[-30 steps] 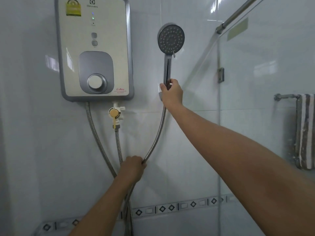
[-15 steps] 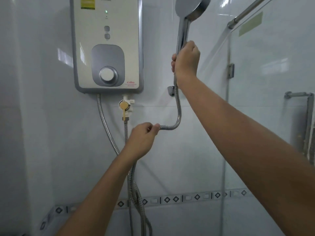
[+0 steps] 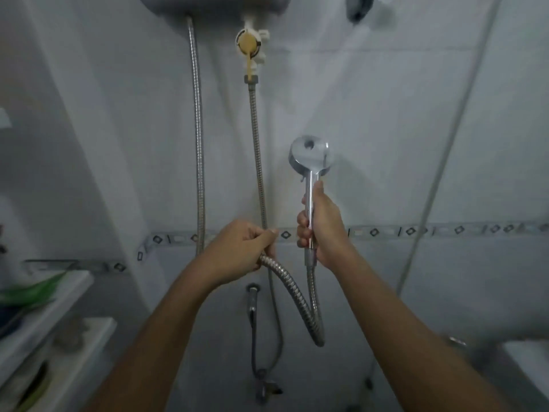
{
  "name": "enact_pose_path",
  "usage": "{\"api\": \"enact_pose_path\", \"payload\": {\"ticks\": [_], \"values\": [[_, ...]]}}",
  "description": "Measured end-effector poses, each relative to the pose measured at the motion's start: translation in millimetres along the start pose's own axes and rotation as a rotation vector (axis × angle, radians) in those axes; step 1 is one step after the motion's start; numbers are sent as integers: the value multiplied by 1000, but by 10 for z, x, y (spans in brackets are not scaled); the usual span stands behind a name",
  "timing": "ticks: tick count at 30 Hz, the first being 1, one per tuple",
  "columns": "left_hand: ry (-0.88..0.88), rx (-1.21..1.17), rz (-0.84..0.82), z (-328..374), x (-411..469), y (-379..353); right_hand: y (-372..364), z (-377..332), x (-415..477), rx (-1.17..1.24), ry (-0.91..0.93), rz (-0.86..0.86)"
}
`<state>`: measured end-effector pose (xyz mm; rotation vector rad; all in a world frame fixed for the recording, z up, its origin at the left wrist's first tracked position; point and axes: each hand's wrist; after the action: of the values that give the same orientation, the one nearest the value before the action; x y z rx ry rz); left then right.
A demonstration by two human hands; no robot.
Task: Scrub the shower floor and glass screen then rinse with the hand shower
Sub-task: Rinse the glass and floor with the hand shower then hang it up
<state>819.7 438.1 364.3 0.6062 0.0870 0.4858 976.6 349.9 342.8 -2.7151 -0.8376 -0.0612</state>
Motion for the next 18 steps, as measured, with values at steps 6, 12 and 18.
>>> {"api": "enact_pose_path", "payload": {"ticks": [6, 12, 18], "values": [[253, 119, 2, -1194, 183, -591, 219, 1192, -382, -23, -90, 116], [499, 119, 101, -2236, 434, -1205, 501, 1852, -603, -95, -130, 181], [642, 165, 145, -2826, 714, -1550, 731, 2158, -640, -89, -219, 279]]}}
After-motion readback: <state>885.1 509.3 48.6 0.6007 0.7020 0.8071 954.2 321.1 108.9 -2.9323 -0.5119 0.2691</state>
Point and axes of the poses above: each hand's wrist, its own x-axis towards the middle knuckle, its own y-axis out of the back of the hand, z = x × y, and after that the axes turned 5 degrees about y, right-handed
